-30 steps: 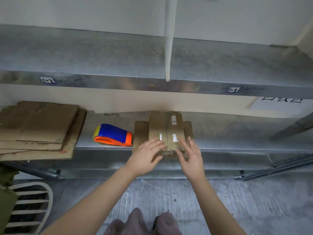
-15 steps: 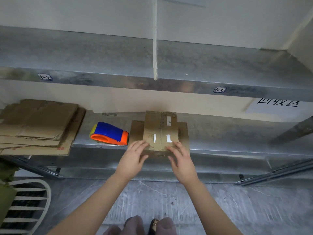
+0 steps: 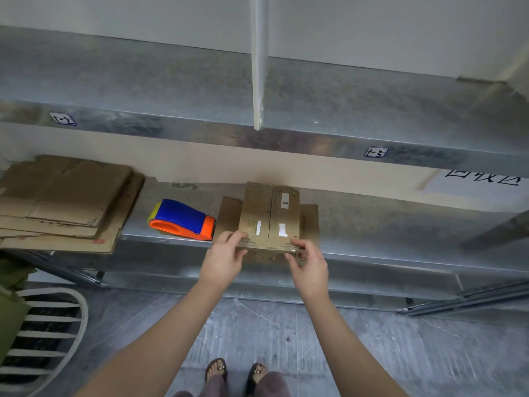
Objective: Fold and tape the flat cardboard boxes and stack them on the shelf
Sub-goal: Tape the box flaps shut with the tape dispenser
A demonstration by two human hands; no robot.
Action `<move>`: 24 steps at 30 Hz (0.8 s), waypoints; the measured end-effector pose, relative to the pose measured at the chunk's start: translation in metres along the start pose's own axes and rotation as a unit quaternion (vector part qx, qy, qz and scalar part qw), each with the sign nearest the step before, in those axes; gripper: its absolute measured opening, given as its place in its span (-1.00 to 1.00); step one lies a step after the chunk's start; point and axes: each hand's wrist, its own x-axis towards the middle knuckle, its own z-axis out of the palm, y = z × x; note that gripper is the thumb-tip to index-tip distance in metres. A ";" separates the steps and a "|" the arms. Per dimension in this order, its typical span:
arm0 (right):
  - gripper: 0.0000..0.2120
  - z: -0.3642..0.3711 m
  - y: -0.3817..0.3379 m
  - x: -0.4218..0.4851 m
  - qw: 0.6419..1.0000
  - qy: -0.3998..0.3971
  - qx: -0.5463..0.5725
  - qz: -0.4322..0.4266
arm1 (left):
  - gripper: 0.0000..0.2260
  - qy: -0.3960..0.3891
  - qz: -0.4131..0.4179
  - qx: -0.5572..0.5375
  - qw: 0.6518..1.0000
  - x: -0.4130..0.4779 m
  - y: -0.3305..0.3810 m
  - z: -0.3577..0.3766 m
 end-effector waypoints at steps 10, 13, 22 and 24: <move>-0.52 -0.054 0.005 0.032 0.979 -0.206 -0.002 -0.004 | -0.44 -0.185 0.044 -0.068 0.979 0.027 -0.019 -0.040; -0.57 -0.046 0.004 0.033 0.984 -0.175 -0.003 -0.019 | -0.50 -0.156 0.037 -0.083 0.984 0.029 -0.016 -0.036; -0.67 -0.025 0.010 0.012 0.999 -0.051 0.017 0.007 | -0.56 -0.065 0.031 -0.069 0.995 0.015 -0.004 -0.011; -0.70 -0.022 0.006 0.012 0.999 -0.037 0.012 -0.001 | -0.58 -0.044 0.045 -0.054 0.997 0.014 -0.002 -0.009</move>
